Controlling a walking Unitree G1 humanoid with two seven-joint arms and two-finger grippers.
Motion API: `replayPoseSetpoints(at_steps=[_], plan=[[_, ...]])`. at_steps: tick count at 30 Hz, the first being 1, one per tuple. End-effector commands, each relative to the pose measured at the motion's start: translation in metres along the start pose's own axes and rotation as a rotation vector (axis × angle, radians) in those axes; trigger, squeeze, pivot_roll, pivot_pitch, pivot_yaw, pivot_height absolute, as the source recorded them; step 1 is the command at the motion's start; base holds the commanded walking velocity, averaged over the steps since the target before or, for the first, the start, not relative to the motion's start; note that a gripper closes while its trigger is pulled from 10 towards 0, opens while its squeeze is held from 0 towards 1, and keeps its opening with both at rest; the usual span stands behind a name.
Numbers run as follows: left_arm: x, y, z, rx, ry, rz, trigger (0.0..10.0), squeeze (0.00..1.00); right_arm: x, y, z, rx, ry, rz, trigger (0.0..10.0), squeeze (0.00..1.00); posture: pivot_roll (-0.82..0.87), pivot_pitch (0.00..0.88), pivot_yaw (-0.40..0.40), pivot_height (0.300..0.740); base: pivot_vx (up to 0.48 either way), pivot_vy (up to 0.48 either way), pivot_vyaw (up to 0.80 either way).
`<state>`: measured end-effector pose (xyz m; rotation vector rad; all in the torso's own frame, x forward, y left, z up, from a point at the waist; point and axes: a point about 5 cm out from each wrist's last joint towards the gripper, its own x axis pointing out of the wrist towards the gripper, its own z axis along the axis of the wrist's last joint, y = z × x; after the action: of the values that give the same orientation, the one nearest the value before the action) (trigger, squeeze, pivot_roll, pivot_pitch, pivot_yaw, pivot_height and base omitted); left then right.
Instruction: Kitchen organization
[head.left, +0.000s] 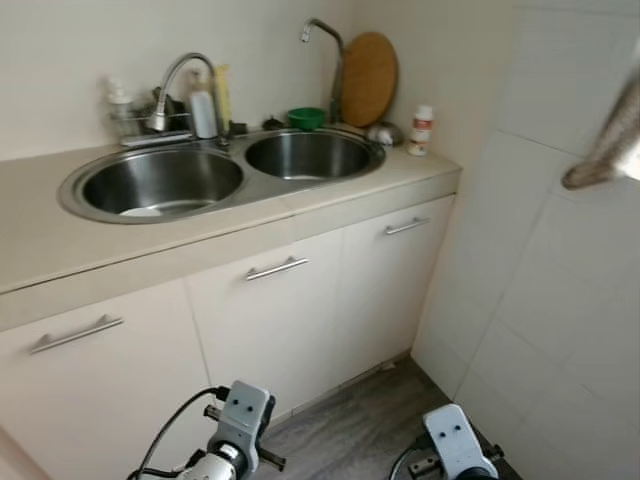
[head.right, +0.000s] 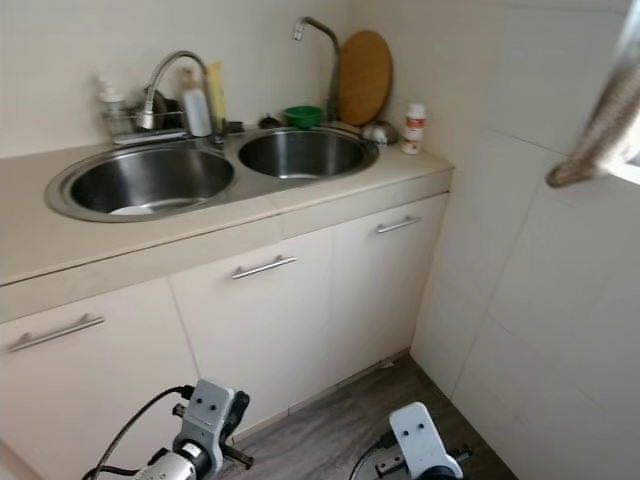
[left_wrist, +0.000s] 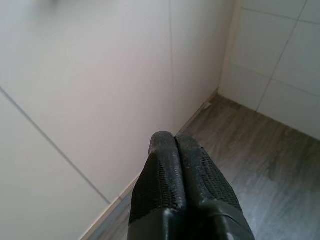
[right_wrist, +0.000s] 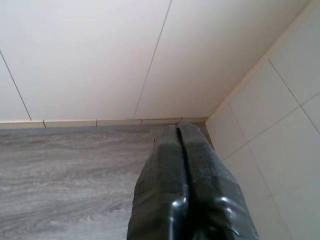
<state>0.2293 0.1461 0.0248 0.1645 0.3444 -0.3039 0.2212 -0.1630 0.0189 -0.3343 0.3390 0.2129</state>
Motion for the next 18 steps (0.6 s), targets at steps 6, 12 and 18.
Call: replayPoseSetpoints(at_steps=[6, 12, 18], plan=[[0.003, -0.005, 0.007, 0.007, -0.026, -0.015, 10.0, 0.0, -0.0016, -0.0079, -0.0051, 0.023, 0.037, -0.025, 10.0, 0.0, -0.03, 0.0, -0.006, 0.74, 0.0, 0.0, -0.53], [0.0031, -0.0038, 0.0094, 0.045, -0.037, -0.008, 10.0, 0.0, -0.001, -0.0087, -0.0033, 0.02, 0.03, -0.027, 10.0, 0.0, -0.02, 0.0, -0.005, 0.74, 0.0, 0.0, -0.8], [0.0029, -0.0042, 0.0135, 0.103, -0.058, 0.001, 10.0, 0.0, -0.0008, -0.0091, -0.0014, 0.024, 0.021, -0.034, 10.0, 0.0, -0.02, 0.0, -0.004, 0.74, 0.0, 0.0, -0.74]])
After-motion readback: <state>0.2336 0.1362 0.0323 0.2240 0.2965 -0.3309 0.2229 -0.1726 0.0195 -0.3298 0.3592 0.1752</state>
